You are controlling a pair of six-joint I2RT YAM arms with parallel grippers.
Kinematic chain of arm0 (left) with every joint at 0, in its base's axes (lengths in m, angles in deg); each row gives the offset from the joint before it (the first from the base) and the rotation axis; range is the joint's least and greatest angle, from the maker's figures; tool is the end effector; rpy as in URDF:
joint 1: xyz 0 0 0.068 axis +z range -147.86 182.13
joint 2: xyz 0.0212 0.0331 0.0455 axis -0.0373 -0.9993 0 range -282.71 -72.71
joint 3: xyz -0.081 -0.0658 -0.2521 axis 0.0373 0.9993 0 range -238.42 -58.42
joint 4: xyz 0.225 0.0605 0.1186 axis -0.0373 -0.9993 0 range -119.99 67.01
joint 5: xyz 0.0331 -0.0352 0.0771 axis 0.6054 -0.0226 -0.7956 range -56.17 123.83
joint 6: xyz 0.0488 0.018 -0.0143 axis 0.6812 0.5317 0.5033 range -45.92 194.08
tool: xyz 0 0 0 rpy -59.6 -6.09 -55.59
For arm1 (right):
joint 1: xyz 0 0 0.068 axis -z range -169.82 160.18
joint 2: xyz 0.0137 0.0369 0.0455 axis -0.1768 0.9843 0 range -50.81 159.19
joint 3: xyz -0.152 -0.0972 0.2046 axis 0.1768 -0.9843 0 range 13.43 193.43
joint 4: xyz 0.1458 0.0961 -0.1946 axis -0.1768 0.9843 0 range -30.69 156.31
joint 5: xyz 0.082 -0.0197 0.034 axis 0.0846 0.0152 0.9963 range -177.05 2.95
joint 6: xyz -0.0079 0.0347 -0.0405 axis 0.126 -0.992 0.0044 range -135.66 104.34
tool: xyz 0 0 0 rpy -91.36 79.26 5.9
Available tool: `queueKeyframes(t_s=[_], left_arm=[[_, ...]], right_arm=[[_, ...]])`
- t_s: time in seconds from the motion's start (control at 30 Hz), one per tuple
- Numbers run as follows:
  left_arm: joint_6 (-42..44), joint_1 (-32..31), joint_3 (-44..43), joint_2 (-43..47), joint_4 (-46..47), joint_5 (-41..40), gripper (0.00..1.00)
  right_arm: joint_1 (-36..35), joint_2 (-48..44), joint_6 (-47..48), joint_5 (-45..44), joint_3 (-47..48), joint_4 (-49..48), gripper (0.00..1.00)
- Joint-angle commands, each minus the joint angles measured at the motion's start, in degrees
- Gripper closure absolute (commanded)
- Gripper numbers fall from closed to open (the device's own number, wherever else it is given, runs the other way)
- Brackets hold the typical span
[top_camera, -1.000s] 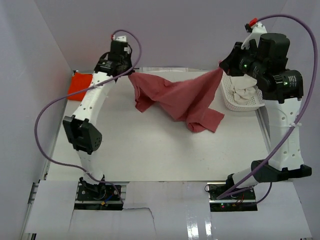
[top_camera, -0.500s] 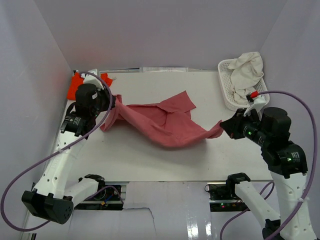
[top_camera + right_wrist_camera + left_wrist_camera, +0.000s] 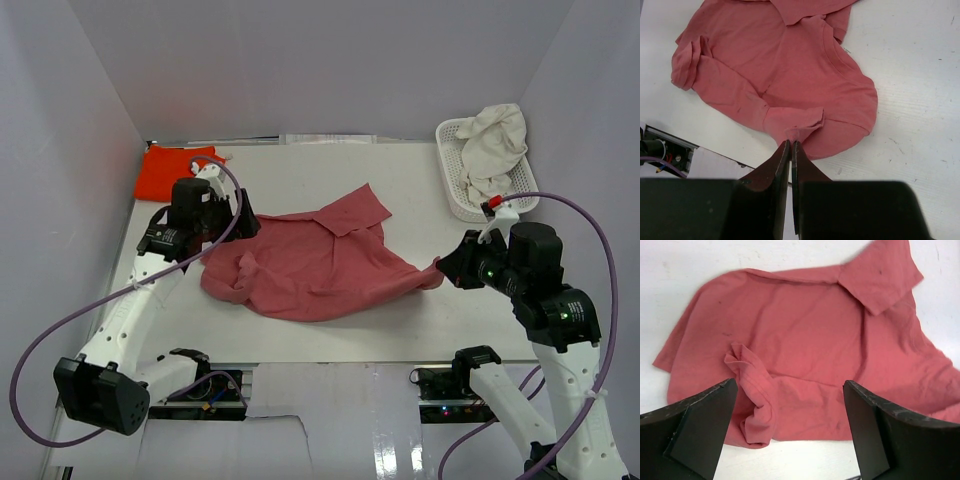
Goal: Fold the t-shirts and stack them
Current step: Flatten out the tshirt
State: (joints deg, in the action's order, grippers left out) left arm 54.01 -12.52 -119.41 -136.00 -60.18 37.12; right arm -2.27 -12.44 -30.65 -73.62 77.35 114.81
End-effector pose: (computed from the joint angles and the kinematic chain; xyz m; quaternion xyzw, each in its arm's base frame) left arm 0.2250 -0.0610 0.3298 -0.0305 0.9036 -0.1520 0.3994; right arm 0.0982 0.0302 0.3829 -0.0394 0.8610 0.2162 0.4588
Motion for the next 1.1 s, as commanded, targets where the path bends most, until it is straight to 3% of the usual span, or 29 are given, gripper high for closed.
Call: queueKeyframes(t_s=[0.0,0.33,0.67,0.83,0.97,1.0,1.07], left_arm=[[4.68,0.07,-1.33,-1.48,-3.68,7.77,0.02],[6.63,-5.82,2.54,-9.22,-5.7,0.85,0.02],[4.7,-7.14,4.3,-12.29,-6.84,-12.24,0.18],[3.99,-7.14,4.13,-16.6,-7.02,-13.48,0.23],[3.99,-7.14,3.69,-19.06,-4.74,-11.74,0.61],[4.08,-7.14,3.51,-18.98,-3.95,-10.94,0.83],[4.43,-7.14,2.55,-19.24,-2.46,-9.36,0.95]], right_arm=[[0.06,0.39,-0.14,-0.34,-0.28,-2.77,0.92],[0.14,1.62,0.04,0.02,-3.28,-4.18,0.92],[0.14,1.62,0.04,0.89,-4.33,-4.88,0.92],[0.14,1.18,0.04,1.16,-5.21,-5.41,0.92],[0.14,1.35,-0.13,0.81,-6.35,-6.46,0.92],[0.14,1.97,-0.22,0.63,-6.53,-7.42,0.92],[0.14,3.28,-0.4,0.02,-6.35,-8.83,0.92]])
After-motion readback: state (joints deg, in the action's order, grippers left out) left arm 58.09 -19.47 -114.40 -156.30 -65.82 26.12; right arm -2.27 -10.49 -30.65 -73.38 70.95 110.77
